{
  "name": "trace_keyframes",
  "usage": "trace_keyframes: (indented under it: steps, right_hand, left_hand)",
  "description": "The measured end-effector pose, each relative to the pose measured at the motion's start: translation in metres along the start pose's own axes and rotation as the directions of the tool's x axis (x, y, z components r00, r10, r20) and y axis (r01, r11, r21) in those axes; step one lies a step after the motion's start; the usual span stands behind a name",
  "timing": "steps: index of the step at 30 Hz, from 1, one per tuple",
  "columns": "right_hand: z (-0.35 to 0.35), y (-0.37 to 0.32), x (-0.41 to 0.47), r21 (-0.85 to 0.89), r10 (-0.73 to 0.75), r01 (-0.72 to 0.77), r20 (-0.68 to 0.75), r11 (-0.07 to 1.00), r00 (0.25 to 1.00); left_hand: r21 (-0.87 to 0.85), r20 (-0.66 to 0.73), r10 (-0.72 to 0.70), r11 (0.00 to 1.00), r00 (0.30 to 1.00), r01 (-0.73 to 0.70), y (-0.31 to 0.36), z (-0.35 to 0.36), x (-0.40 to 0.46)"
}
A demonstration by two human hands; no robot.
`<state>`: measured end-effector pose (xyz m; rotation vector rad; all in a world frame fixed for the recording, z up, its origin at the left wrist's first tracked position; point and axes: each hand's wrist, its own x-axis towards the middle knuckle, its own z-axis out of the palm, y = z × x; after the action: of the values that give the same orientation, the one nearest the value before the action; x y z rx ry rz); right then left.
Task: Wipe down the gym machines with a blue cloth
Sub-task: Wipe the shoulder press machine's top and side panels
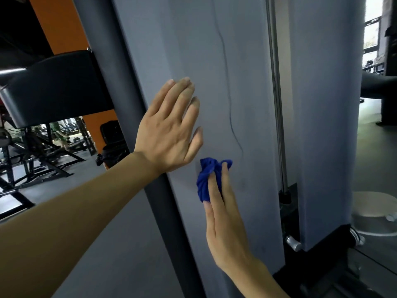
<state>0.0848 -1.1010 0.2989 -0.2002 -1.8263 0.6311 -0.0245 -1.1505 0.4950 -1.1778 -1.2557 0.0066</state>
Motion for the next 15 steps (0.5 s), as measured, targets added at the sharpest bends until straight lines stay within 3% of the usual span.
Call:
trace_keyframes:
  steps: [5, 7, 10, 15]
  right_hand:
    - [-0.015, -0.004, 0.077, 0.041, 0.011, 0.002, -0.301, 0.999, 0.953]
    - [-0.017, -0.008, 0.098, -0.055, -0.023, 0.004, -0.340, 0.998, 0.940]
    - [-0.001, 0.004, 0.058, -0.246, -0.060, -0.010, -0.273, 0.969, 0.960]
    - [0.008, -0.002, -0.013, -0.079, 0.249, -0.258, -0.101, 0.963, 0.963]
  left_hand:
    - [0.005, -0.008, 0.002, 1.000, 1.000, -0.002, 0.000, -0.002, 0.001]
    - [0.008, -0.001, 0.001, 1.000, 1.000, -0.001, 0.001, -0.002, 0.001]
    - [0.017, 0.036, 0.033, 0.999, 0.999, -0.034, 0.001, -0.004, 0.001]
    - [0.042, 0.149, 0.187, 0.980, 0.971, -0.195, 0.002, -0.010, 0.004]
